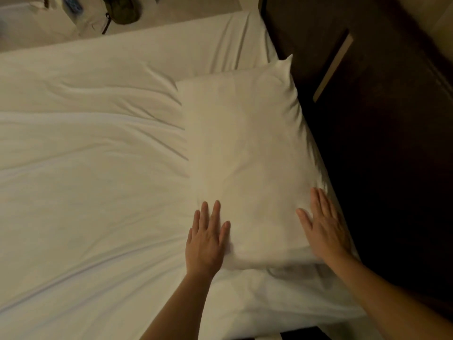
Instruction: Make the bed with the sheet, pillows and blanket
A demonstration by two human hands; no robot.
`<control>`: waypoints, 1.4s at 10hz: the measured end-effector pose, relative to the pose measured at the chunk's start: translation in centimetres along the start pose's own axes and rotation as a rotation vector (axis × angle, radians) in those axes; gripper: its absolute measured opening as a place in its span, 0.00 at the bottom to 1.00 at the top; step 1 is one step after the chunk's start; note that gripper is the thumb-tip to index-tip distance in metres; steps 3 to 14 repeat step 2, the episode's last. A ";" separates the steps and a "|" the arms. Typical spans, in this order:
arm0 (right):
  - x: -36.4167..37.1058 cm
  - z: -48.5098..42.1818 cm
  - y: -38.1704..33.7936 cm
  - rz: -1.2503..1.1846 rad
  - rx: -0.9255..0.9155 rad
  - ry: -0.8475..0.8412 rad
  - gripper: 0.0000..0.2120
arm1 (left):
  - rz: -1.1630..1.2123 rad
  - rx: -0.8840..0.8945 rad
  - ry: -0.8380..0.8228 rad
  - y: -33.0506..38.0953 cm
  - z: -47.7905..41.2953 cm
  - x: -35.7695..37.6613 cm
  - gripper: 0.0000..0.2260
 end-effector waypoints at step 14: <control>-4.5 2.0 -1.0 -0.053 0.038 -0.127 0.36 | 0.204 -0.172 -0.135 -3.7 5.3 -2.0 0.28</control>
Point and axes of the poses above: each hand's wrist, its own z-axis away from the middle knuckle, its own x-axis out of the palm, y = z × x, the point moved 7 cm from there along -z, towards the middle knuckle, and after that the axes turned 6 degrees about -z, right-handed, at the moved point
